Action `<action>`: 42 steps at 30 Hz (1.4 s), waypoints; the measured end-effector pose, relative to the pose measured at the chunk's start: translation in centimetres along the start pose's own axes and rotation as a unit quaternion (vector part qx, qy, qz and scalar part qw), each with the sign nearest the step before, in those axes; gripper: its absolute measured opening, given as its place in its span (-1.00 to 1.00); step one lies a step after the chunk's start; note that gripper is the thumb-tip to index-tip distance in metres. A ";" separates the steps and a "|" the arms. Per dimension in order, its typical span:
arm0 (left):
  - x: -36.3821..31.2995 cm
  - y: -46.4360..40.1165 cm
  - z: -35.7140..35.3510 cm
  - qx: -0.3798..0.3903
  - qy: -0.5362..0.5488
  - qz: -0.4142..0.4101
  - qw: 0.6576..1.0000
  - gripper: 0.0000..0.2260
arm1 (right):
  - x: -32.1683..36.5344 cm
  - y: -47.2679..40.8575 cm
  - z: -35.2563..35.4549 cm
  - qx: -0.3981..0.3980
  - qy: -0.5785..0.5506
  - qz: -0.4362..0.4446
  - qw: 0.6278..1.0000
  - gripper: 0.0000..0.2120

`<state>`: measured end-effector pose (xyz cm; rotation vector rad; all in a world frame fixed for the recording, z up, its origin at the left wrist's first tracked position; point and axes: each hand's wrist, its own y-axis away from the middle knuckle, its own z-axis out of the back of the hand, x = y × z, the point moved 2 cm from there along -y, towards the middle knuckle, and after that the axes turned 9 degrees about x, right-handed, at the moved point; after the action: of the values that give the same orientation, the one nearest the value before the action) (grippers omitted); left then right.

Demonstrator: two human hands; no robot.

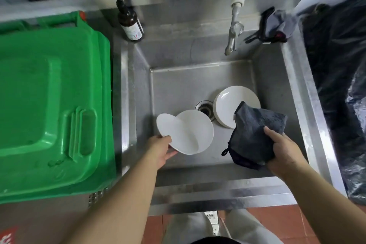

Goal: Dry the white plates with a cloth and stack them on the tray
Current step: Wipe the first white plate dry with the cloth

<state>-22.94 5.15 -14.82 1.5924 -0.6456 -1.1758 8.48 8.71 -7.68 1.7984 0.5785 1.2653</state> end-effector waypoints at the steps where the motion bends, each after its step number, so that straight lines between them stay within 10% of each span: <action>1: -0.3 1.2 0.1 0.009 0.013 -0.004 1.000 -0.73 | 0.5 1.0 -0.2 0.003 0.001 0.007 1.000 -0.86; 18: -2.6 21.1 -5.6 0.129 0.102 -0.242 0.956 -0.64 | 12.0 14.1 -3.0 0.166 0.212 0.229 0.935 -0.88; 22: -3.0 25.8 -8.5 0.132 0.108 -0.291 0.941 -0.66 | 15.8 17.1 -4.1 0.186 0.346 0.360 0.846 -0.88; 28: -3.2 31.6 -12.4 0.165 0.101 -0.374 0.907 -0.64 | 17.5 20.3 -6.1 0.136 0.619 0.542 0.552 -0.62; 31: -3.0 33.2 -13.3 0.181 0.086 -0.403 0.893 -0.62 | 16.4 20.6 -5.7 0.157 0.678 0.547 0.466 -0.44; 36: -3.5 34.7 -13.0 0.180 0.092 -0.428 0.881 -0.62 | 17.4 21.3 -4.0 0.105 0.699 0.590 0.390 -0.45; 42: -5.2 36.5 -13.3 0.200 0.063 -0.460 0.862 -0.67 | 18.0 22.7 -4.3 0.045 0.671 0.592 0.444 -0.44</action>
<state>-7.64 2.31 21.21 2.4424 0.0221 -1.6523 9.31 11.70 21.47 0.5301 -0.0687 3.7120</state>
